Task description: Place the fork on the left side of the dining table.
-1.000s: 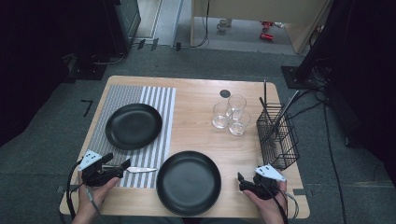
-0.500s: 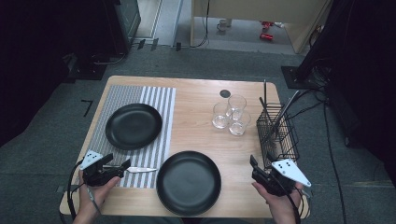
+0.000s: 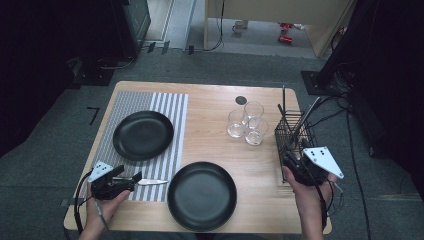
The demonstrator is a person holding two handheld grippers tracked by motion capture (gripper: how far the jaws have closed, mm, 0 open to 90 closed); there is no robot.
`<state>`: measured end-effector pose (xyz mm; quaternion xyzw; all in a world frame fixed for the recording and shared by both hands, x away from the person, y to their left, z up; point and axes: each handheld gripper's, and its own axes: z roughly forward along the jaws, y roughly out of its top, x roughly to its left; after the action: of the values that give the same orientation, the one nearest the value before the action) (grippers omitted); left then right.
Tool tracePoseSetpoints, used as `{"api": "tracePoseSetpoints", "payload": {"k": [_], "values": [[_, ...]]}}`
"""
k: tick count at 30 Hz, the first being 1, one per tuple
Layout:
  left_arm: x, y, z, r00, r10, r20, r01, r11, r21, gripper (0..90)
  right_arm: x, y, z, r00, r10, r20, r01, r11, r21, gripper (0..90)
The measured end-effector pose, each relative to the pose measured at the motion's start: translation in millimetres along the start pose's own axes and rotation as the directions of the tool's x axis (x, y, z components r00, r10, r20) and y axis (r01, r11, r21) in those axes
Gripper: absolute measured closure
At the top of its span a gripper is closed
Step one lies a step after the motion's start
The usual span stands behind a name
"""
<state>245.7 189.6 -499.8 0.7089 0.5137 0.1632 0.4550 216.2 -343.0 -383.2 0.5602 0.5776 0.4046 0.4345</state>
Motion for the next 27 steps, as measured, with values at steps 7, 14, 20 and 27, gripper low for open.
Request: {"api": "tracePoseSetpoints", "payload": {"k": [7,14,20,27], "values": [[-0.4,-0.8,1.9,0.9999,0.008,0.008,-0.008,0.9999,0.015,20.9,1.3,6.9,19.1,0.9999,0.008,-0.014,-0.008,0.999,0.037,56.8],[-1.3,-1.3,3.0,0.9997,0.019,0.017,-0.02,0.9995,0.025,22.4,8.8,12.5,34.0,0.9996,-0.021,0.019,0.02,0.997,0.068,67.3],[-0.1,-2.0,4.3,0.9996,0.021,0.021,-0.022,0.9991,0.037,23.2,7.2,10.2,39.3,0.9967,-0.073,0.035,0.07,0.994,0.088,82.2],[-1.4,-2.3,5.7,0.9995,0.026,0.02,-0.027,0.9986,0.045,23.7,-5.7,13.6,30.2,0.995,-0.06,0.08,0.056,0.997,0.052,87.9]]}}
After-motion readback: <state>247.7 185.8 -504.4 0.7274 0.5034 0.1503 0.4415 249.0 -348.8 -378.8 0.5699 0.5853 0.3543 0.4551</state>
